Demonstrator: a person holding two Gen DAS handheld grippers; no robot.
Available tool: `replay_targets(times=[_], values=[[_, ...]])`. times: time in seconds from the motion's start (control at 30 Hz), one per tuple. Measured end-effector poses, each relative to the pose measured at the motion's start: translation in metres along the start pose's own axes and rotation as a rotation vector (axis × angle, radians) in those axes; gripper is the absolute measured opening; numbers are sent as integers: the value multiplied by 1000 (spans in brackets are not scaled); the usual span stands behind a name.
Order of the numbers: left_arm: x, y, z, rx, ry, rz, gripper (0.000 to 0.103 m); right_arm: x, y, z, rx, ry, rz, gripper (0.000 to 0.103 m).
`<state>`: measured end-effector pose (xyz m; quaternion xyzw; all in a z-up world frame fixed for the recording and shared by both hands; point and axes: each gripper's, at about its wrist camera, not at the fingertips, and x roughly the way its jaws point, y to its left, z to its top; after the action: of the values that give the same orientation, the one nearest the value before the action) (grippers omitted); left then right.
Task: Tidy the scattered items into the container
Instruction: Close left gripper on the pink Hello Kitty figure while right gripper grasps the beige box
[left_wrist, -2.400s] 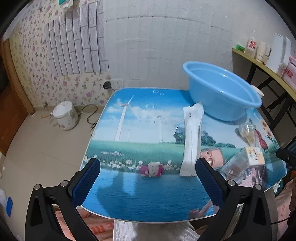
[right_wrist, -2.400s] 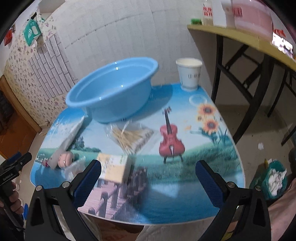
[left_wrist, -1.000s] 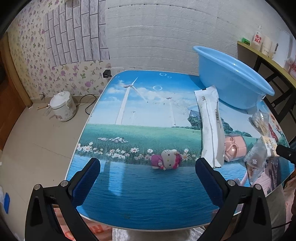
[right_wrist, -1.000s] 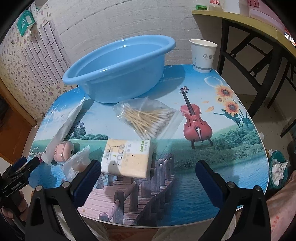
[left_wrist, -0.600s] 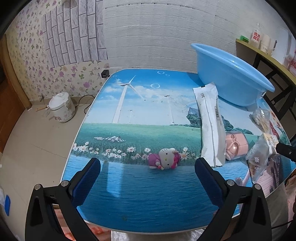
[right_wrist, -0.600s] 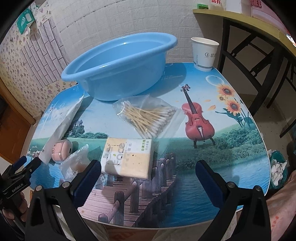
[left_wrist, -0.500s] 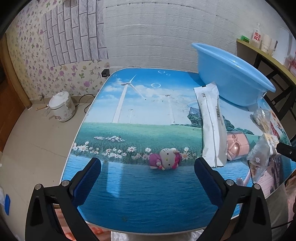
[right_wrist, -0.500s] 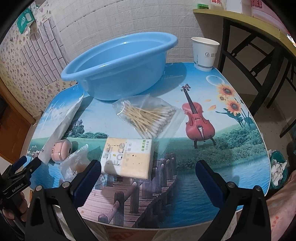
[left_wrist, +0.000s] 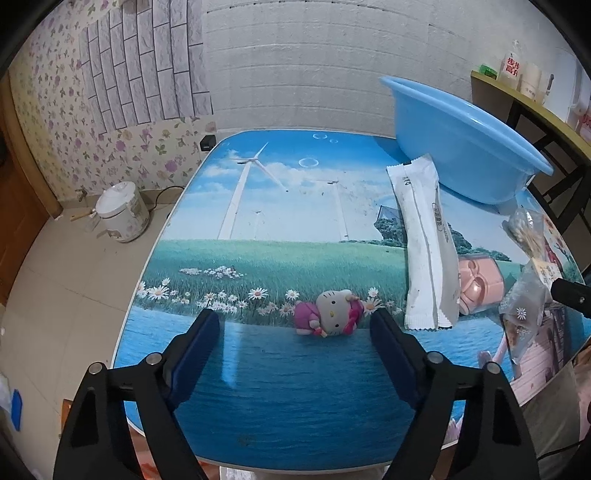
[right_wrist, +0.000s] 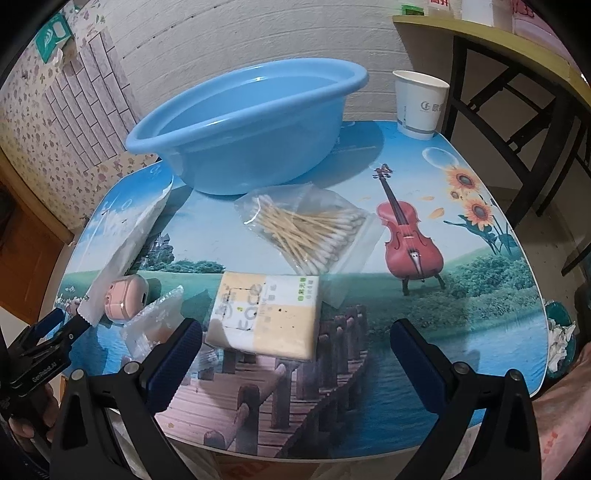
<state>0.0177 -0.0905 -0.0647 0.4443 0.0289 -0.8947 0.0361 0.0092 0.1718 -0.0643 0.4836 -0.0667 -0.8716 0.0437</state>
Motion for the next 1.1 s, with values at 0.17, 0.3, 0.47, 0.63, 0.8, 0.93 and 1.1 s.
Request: replay_targets(times=[0.17,0.3,0.47,0.63,0.8,0.93,1.1], values=[[0,0,0,3,-17,1,77,4,8,1,-14,5,2,102],[1,0,1,8,-26,0,72,8,12,2,-22,12,-3,102],[1,0,0,12,-37,-2,69,15,19,3,-27,18,-10,102],[2,0,-1,15,-50,-4,69,21,25,2,-41,28,-18,102],[3,0,0,16,-50,-5,69,22,26,1,-47,2,-17,97],[3,0,1,16,-50,-5,69,17,21,3,-55,-21,-19,73],[3,0,1,14,-48,-2,69,12,6,2,-57,-20,-13,68]])
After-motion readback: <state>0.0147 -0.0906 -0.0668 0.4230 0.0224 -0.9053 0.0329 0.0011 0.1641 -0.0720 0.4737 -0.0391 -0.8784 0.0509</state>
